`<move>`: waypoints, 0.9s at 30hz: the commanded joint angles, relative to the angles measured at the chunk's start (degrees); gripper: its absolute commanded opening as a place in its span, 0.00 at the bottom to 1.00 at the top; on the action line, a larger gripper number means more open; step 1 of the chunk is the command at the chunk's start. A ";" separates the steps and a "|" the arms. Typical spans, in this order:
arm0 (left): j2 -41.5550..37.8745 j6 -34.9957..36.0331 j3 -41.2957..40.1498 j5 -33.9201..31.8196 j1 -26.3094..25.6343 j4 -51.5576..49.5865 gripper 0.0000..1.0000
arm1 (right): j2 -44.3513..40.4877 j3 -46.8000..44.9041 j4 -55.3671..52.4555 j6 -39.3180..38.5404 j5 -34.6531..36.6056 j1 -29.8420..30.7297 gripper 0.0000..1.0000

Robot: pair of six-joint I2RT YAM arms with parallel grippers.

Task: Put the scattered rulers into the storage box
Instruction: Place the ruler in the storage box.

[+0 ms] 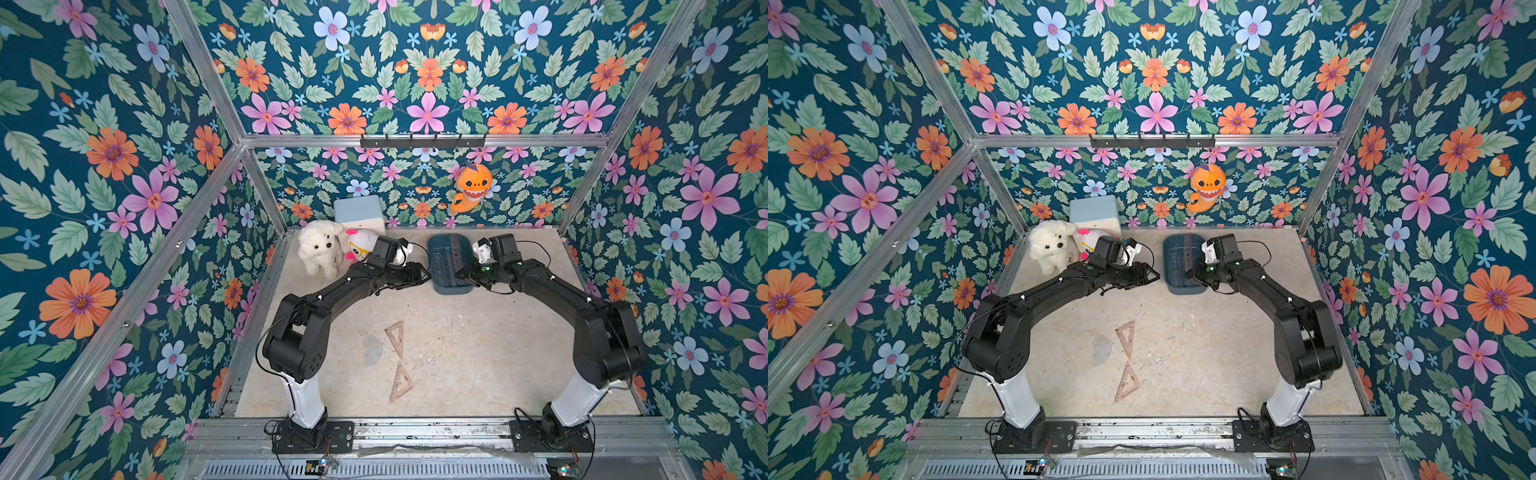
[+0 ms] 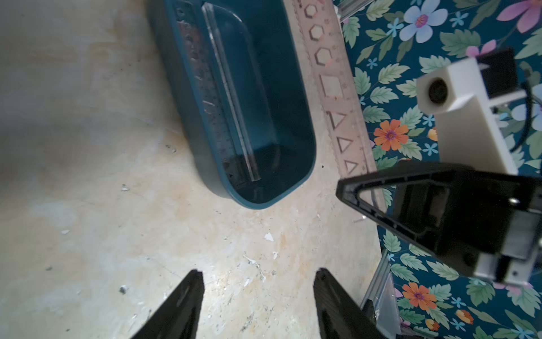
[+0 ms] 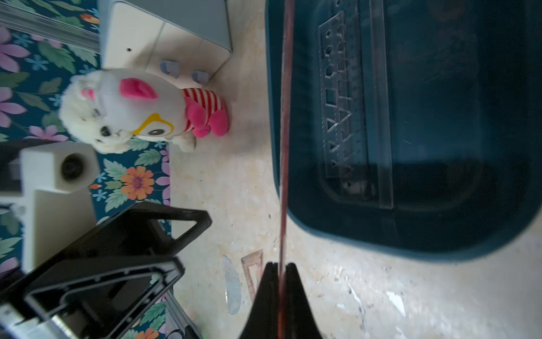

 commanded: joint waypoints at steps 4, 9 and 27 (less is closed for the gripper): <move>1.48 2.23 2.81 1.16 1.06 -1.94 0.65 | 12.87 14.60 -11.78 -6.67 1.40 -0.15 0.00; 2.15 2.52 2.42 1.48 2.01 -1.69 0.65 | 18.98 19.55 -12.23 -6.33 -1.10 -0.31 0.00; 1.77 2.52 1.36 3.23 3.48 -0.81 0.65 | 21.96 21.69 -12.12 -3.48 -4.35 0.18 0.25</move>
